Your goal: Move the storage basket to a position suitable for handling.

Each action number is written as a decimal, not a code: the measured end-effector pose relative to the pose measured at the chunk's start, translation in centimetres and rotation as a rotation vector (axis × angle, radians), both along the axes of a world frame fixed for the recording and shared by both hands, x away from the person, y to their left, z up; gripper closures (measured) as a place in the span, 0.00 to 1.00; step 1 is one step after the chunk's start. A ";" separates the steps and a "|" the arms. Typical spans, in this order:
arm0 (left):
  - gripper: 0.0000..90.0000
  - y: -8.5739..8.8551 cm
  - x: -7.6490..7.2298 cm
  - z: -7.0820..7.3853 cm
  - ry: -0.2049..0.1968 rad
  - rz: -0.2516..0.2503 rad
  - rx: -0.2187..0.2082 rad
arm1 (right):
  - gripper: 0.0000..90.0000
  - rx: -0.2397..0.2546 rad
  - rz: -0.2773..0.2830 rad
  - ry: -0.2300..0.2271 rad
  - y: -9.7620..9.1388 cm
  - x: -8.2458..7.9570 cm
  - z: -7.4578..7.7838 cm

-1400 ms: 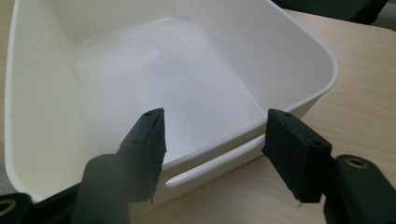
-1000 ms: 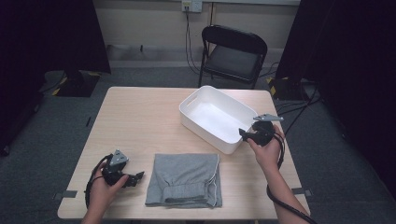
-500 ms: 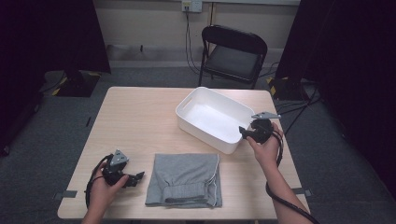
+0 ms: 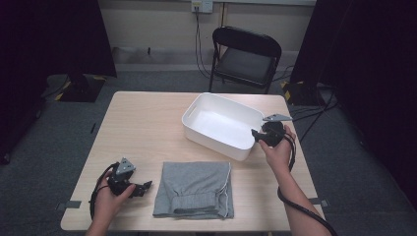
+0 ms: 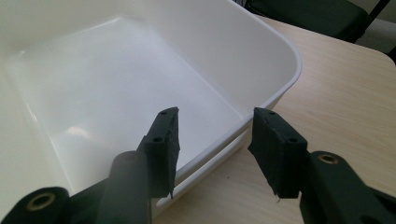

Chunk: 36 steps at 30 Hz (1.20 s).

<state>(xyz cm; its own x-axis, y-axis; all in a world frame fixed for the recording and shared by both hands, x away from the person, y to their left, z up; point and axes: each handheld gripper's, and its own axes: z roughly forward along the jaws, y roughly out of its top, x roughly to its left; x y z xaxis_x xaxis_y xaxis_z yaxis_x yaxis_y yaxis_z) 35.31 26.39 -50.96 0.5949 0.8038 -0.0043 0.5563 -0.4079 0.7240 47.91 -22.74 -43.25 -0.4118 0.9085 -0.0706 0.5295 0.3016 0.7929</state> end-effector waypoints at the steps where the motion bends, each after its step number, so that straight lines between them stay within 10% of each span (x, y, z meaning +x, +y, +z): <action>1: 0.08 0.0 0.0 0.0 0.000 0.000 0.000 | 0.60 0.000 0.001 -0.001 0.0 0.1 0.0; 18: 0.07 0.0 0.0 0.0 0.001 -0.002 0.000 | 0.60 -0.007 -0.001 0.017 0.4 1.4 -0.1; 24: 0.07 0.0 0.0 0.0 0.002 -0.003 0.000 | 0.44 0.035 -0.013 0.068 0.8 0.2 -0.4; 36: 0.07 0.0 0.0 0.0 0.000 -0.006 0.004 | 0.50 0.042 -0.003 0.086 1.8 -1.4 -1.1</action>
<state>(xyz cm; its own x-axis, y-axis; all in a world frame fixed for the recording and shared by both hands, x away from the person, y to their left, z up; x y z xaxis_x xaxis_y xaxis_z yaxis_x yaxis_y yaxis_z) 35.30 26.37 -50.95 0.5998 0.8001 -0.0015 0.5541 -0.4140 0.7222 46.46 -20.90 -44.30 -0.4119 0.9112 0.0031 0.5968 0.2672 0.7566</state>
